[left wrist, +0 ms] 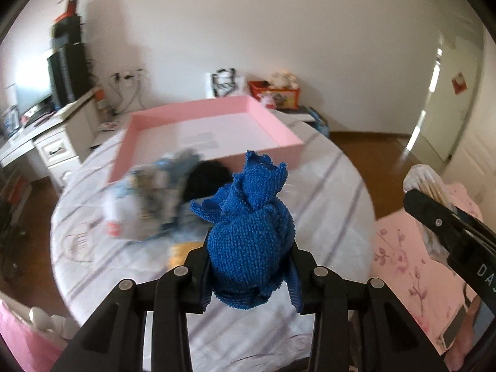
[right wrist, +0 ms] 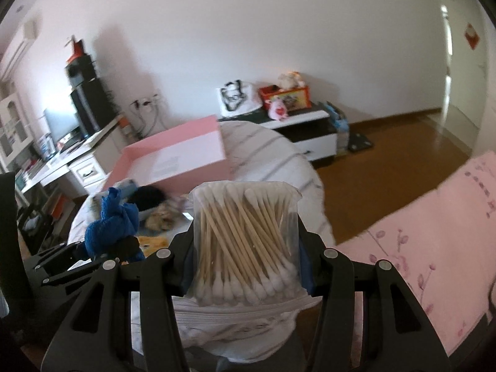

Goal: Organize soft objects
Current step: 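Carry the blue toy and swab bag over the pink tray with both grippers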

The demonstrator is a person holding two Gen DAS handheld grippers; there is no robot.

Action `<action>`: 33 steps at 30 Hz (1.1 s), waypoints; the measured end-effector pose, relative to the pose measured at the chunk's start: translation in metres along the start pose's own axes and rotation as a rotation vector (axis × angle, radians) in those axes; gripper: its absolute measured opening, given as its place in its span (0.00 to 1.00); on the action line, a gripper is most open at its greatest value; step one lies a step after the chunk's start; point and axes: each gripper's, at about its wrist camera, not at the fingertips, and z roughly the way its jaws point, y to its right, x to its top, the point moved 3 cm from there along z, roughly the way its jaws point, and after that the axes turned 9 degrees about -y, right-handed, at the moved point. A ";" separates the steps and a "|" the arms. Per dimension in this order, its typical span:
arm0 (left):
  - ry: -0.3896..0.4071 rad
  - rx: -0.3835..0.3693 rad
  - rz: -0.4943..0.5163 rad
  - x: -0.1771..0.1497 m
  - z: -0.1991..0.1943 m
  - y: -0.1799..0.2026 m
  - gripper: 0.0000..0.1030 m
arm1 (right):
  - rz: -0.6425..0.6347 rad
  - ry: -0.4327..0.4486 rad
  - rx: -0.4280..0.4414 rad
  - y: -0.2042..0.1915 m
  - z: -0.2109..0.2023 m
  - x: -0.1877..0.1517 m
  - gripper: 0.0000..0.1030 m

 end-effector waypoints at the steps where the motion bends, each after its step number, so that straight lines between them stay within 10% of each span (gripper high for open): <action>1: 0.008 0.014 -0.016 -0.003 -0.006 -0.011 0.34 | -0.014 0.001 0.009 -0.009 0.000 0.000 0.47; 33: 0.371 0.201 -0.105 -0.074 -0.174 -0.050 0.35 | -0.223 0.305 0.142 -0.124 -0.104 0.016 0.47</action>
